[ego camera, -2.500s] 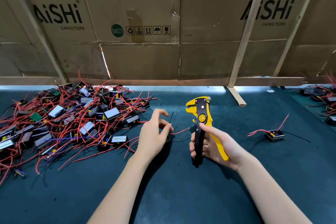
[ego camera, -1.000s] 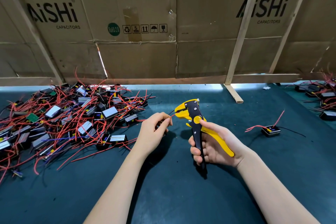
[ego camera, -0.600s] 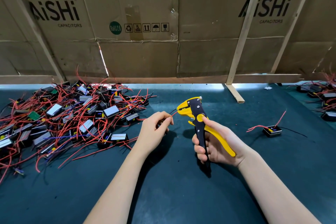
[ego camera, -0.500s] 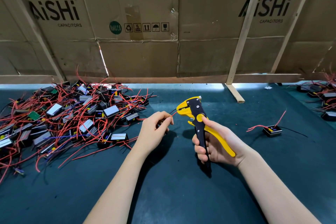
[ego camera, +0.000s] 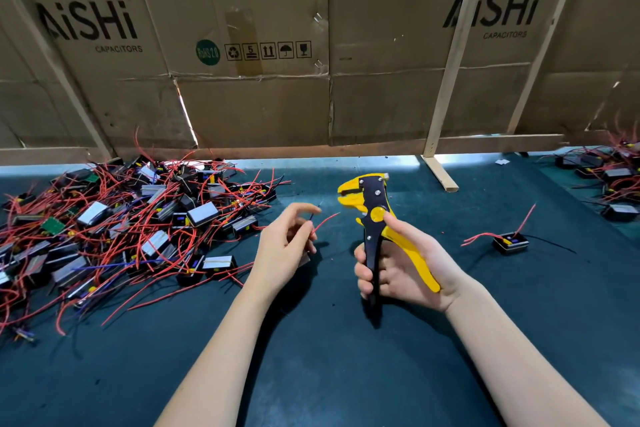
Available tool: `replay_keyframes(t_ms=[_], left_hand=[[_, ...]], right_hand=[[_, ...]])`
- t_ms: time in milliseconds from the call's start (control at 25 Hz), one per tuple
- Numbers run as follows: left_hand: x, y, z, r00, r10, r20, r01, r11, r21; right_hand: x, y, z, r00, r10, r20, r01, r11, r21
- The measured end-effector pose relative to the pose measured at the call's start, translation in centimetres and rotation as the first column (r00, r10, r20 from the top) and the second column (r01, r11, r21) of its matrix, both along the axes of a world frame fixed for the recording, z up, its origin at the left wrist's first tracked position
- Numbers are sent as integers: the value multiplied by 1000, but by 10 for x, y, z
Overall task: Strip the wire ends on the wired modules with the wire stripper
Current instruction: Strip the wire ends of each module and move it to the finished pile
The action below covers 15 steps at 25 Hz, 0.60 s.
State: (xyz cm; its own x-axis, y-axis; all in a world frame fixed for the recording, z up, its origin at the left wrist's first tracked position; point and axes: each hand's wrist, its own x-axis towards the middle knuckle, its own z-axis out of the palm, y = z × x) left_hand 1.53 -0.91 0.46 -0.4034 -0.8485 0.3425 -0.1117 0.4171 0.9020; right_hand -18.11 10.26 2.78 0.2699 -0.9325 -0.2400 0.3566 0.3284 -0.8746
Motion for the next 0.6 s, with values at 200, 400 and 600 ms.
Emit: replay_keyframes(t_ms=[200,400,600], left_hand=[[-4,-3,0,996,7,-85,3,994,111],[-2,-3,3,990,-50,-134,62,994,86],[-5,-5,1,995,-45,-87,51,996,77]], right_hand=[[-3,-3,-2,998,-54,-20,55,997,53],[-3,-2,-2,998,59,-35,-56,996,69],[-3,-2,-3,991,123,-50,-120,991,50]])
